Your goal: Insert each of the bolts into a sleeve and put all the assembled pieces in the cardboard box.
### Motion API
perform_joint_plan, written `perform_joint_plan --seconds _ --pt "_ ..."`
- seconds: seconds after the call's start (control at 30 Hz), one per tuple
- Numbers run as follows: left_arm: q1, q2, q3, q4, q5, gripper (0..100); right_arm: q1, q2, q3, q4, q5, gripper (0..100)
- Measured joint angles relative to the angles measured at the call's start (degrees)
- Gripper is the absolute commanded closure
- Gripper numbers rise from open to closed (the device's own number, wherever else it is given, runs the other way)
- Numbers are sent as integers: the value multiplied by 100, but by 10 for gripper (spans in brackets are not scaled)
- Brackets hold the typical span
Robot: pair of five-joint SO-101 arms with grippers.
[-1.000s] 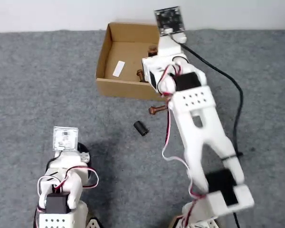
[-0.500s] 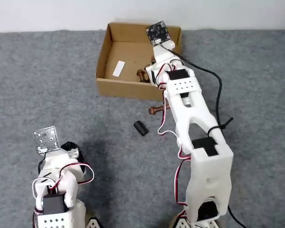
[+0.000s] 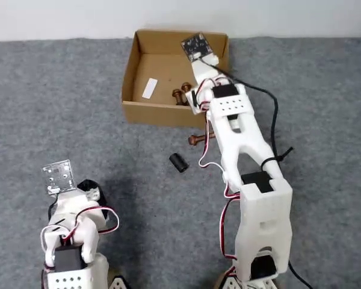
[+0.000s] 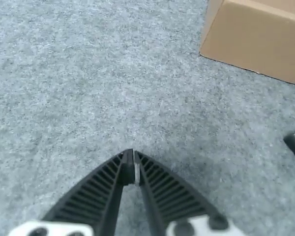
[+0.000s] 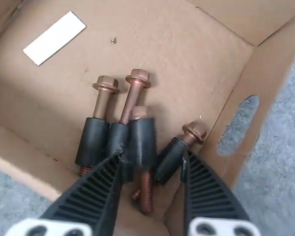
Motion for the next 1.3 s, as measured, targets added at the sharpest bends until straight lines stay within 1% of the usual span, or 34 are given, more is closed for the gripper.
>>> perform_joint_plan --seconds 0.07,0.1,0.2,0.37,0.53,0.77,1.07,1.17,1.3 --pt "0 0 0 0 0 995 -9 -105 -167 440 0 977" --pt "0 0 0 0 0 995 -18 -211 -202 695 0 997" --pt "0 0 0 0 0 995 -62 -571 -237 1477 0 946" --pt "0 0 0 0 0 995 -422 -967 -264 2910 -26 873" --pt "0 0 0 0 0 995 -853 -1011 -264 4088 -536 775" --pt "-18 0 0 0 0 995 -1495 -738 -273 4316 -958 782" --pt "-18 0 0 0 0 995 -1714 255 -273 3921 -1002 844" --pt "-18 0 0 0 0 995 -1714 607 -273 3824 -1002 889" --pt "-18 0 0 0 0 995 -1688 844 -299 3807 -1002 996"
